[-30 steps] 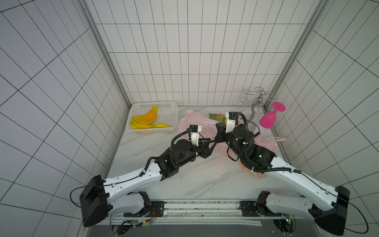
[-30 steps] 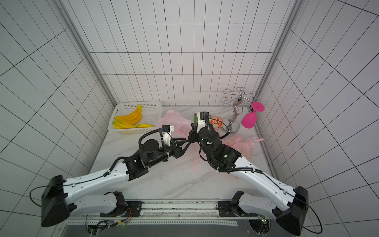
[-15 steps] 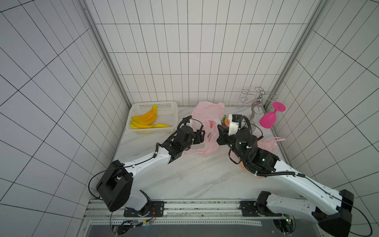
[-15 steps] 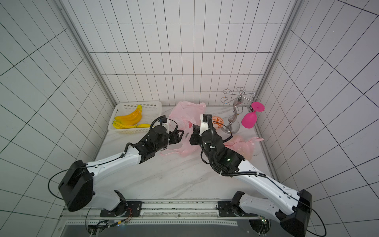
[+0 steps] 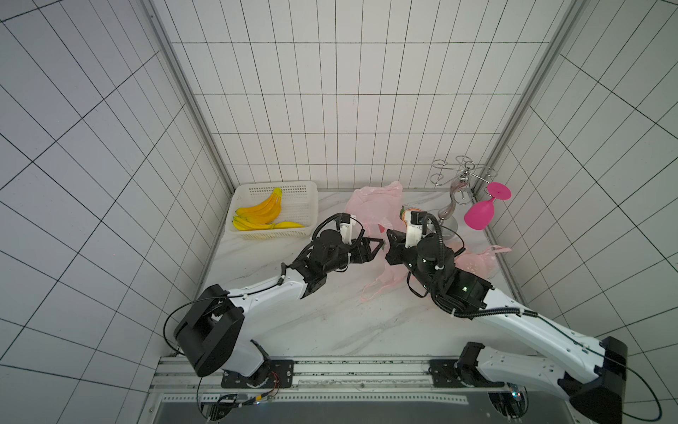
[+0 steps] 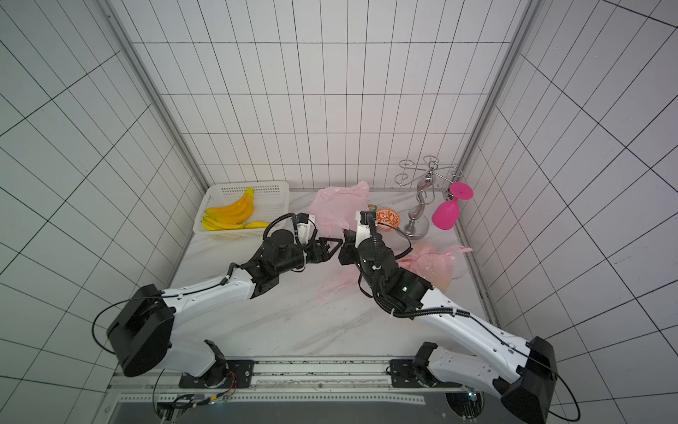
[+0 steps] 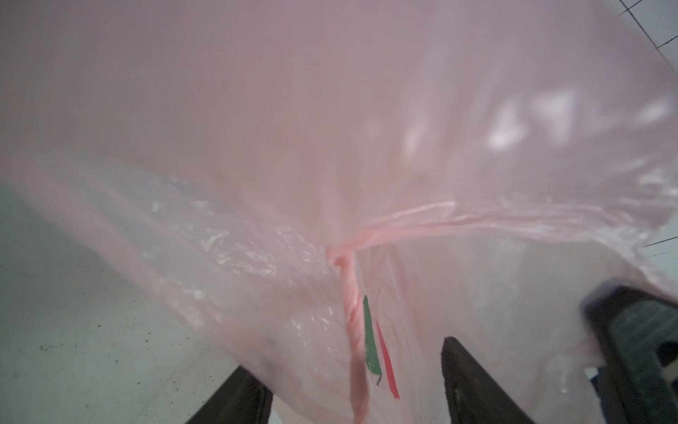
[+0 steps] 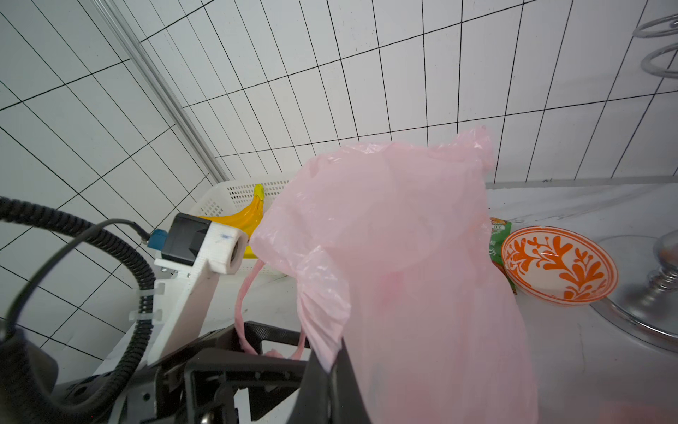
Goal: Place the banana into a plastic bag & tie a knot
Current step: Open the plastic bag at the center of the board.
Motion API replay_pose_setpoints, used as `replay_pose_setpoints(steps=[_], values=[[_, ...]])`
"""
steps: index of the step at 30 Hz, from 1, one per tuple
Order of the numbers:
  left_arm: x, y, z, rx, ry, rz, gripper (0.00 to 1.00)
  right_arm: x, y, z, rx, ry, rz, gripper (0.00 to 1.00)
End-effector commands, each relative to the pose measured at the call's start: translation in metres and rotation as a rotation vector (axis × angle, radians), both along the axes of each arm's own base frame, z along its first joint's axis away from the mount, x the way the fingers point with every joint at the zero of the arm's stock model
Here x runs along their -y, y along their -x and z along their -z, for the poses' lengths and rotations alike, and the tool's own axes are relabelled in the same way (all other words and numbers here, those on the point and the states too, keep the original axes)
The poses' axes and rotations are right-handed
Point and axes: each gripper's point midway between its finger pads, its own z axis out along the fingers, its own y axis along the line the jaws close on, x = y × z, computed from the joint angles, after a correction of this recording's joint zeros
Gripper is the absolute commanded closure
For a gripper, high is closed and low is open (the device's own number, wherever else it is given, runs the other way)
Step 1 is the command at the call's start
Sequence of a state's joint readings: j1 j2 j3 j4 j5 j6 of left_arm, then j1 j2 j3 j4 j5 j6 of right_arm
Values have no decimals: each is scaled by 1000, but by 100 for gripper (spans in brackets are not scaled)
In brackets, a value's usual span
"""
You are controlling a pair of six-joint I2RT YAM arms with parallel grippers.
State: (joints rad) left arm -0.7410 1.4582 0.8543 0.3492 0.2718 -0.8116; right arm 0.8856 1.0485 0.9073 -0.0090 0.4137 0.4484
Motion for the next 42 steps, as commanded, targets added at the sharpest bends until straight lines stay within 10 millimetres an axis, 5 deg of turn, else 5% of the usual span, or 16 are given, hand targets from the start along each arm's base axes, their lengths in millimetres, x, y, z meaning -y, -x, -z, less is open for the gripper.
replay_pose_setpoints(steps=[1, 9, 21, 29, 38, 42], values=[[7, -3, -4, 3, 17, 13, 39, -1, 4, 8, -3, -29, -10, 100], [-21, -24, 30, -13, -180, -134, 100, 21, 2, -11, 34, 1, 62, 100], [-118, -51, 107, -194, -304, -296, 100, 116, -17, -34, 5, 80, 298, 100], [-115, -39, 112, -184, -343, -246, 100, 84, -31, -51, 37, 112, 167, 100], [-79, -2, 40, -10, -108, -128, 37, 46, -43, -50, 33, 41, 52, 100], [-59, 12, 18, 47, -25, -94, 23, 32, -41, -45, 30, 28, 21, 100]])
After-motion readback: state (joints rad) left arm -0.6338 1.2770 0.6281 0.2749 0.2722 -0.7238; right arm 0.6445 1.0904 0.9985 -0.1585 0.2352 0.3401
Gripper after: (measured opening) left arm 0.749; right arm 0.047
